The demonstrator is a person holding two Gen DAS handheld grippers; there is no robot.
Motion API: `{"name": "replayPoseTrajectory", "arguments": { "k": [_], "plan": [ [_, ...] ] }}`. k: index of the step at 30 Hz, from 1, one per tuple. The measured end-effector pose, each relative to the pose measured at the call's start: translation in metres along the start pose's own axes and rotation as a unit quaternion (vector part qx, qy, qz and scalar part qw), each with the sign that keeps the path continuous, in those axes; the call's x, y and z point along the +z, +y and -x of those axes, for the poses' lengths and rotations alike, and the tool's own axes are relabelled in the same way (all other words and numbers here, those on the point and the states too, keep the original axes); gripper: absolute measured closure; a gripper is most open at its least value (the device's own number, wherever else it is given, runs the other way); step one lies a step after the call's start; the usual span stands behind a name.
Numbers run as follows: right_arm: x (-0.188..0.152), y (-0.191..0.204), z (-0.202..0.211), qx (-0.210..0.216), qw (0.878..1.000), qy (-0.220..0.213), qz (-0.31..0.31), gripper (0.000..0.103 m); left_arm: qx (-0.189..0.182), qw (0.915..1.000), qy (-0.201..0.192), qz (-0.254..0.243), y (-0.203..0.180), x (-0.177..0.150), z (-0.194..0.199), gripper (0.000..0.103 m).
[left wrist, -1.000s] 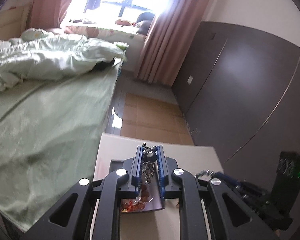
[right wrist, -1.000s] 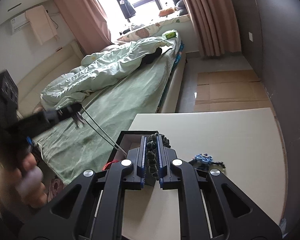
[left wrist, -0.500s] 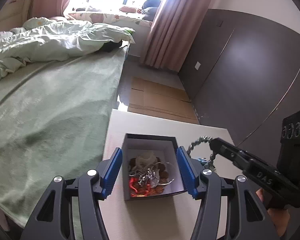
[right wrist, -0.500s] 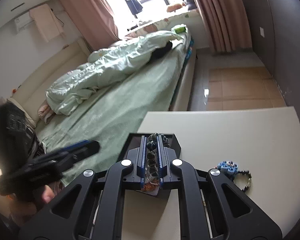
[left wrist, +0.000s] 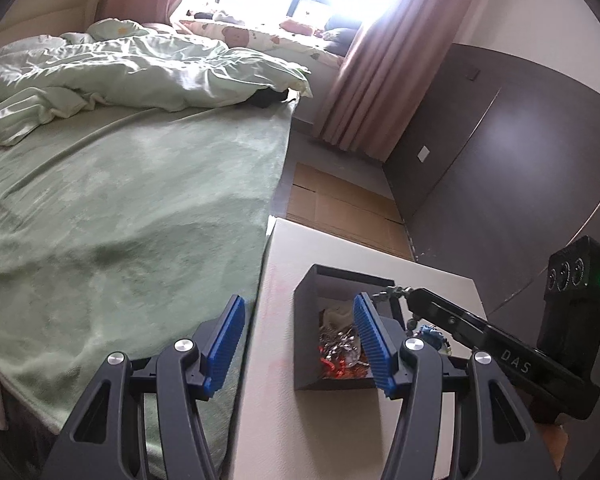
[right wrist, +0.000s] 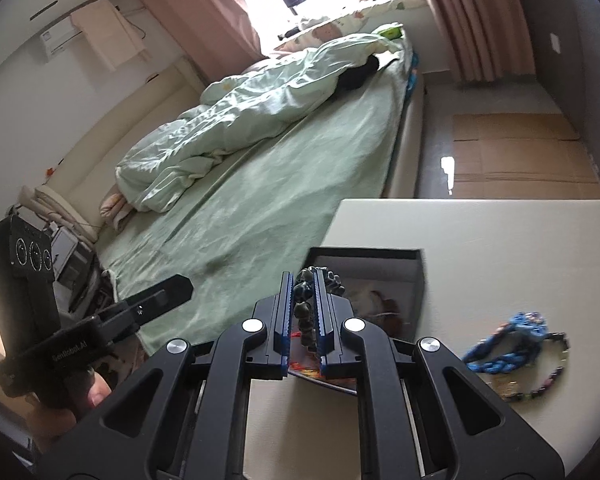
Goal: Organize jewelry
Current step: 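Lower the dark bead strand over the box and open the right tool, then lower the left tool onto the blue twisted bead bracelet and close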
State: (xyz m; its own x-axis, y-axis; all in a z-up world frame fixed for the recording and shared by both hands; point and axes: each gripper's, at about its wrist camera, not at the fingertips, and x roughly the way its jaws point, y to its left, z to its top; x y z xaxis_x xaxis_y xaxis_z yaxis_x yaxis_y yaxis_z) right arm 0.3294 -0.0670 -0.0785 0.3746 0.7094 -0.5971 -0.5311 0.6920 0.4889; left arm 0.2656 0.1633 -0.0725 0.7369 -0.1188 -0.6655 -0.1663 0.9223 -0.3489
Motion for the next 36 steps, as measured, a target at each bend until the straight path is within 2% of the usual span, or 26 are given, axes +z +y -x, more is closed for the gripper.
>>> {"name": "replayPoseTrajectory", "arguments": {
  "k": [4,5,6,8,9,10,16,18,22,25,27,36],
  "plan": [
    [-0.001,0.006,-0.011,0.036,0.999,0.016,-0.015,0.092,0.003,1.0,-0.001,0.004,0.007,-0.003,0.007,0.048],
    [-0.002,0.007,-0.016,0.036,0.999,0.028,-0.018,0.092,0.004,1.0,-0.001,0.004,0.008,-0.004,0.008,0.048],
    [-0.004,0.007,-0.025,0.018,0.998,0.051,-0.024,0.09,0.005,1.0,-0.001,0.004,0.009,-0.004,0.01,0.048],
    [-0.008,0.001,-0.034,-0.002,0.997,0.072,-0.035,0.062,0.006,1.0,-0.001,0.004,0.009,-0.005,0.011,0.048],
    [-0.011,-0.002,-0.034,-0.015,0.996,0.073,-0.04,0.045,0.006,1.0,-0.001,0.004,0.009,-0.006,0.012,0.048],
    [-0.011,-0.006,-0.029,-0.034,0.997,0.061,-0.042,0.04,0.006,1.0,-0.001,0.004,0.009,-0.006,0.013,0.047],
    [-0.01,-0.033,0.006,-0.059,0.996,0.029,-0.054,0.04,0.007,1.0,0.0,0.002,0.006,-0.008,0.01,0.047],
    [-0.01,-0.046,0.016,-0.066,0.995,0.023,-0.066,0.04,0.009,1.0,0.0,-0.002,0.002,-0.008,0.009,0.043],
    [-0.01,-0.058,0.03,-0.083,0.994,0.022,-0.064,0.04,0.01,0.9999,-0.004,-0.013,-0.008,-0.008,0.007,0.037],
    [-0.011,-0.068,0.04,-0.094,0.993,0.025,-0.065,0.032,0.011,0.9997,-0.004,-0.019,-0.017,-0.007,0.004,0.033],
    [-0.012,-0.078,0.048,-0.103,0.992,0.026,-0.071,0.032,0.01,0.9997,-0.004,-0.024,-0.023,-0.007,0.001,0.03],
    [-0.015,-0.114,0.073,-0.124,0.987,0.029,-0.1,0.032,-0.007,0.9981,0.012,-0.059,-0.069,-0.013,-0.021,0.029]
  ]
}}
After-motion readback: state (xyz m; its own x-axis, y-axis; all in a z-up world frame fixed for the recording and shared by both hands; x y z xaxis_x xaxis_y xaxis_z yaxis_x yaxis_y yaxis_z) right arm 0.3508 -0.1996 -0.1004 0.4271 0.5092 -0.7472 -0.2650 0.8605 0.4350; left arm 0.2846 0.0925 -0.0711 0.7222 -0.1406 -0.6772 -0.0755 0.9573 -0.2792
